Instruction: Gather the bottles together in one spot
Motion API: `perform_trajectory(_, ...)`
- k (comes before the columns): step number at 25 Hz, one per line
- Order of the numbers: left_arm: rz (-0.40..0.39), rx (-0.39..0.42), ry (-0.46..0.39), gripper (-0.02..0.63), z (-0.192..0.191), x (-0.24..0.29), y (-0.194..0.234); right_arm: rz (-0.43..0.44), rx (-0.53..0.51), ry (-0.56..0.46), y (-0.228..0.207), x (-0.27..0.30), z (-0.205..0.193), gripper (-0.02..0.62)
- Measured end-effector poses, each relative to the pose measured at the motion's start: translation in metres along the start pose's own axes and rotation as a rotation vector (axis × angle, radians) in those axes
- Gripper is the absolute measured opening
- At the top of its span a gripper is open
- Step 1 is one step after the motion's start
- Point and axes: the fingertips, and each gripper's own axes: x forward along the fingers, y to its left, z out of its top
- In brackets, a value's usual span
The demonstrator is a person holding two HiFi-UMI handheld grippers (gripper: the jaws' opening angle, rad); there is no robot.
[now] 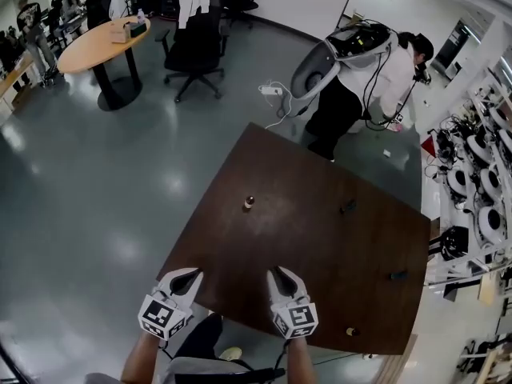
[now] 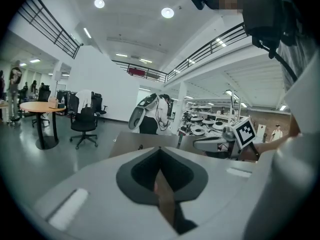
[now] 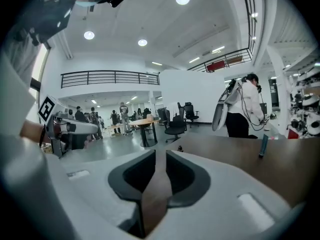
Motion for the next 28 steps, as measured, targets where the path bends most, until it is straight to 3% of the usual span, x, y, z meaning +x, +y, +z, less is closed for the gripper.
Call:
perform_trajectory(9,0.023,-0.032,0.031,0.002,-0.011,0.007,0.009,0.049,-0.075,0.021,-0.027,0.097,-0.001,0.158)
perform_trajectory(20,0.073,-0.059,0.051,0.002,-0.022,-0.001,0.032,0.058,-0.123,0.097,-0.049,0.19,-0.018,0.158)
perform_trajectory(28,0.112,-0.102,0.063,0.002,-0.03,-0.008,0.05,0.003,-0.112,0.162,-0.064,0.239,-0.045,0.18)
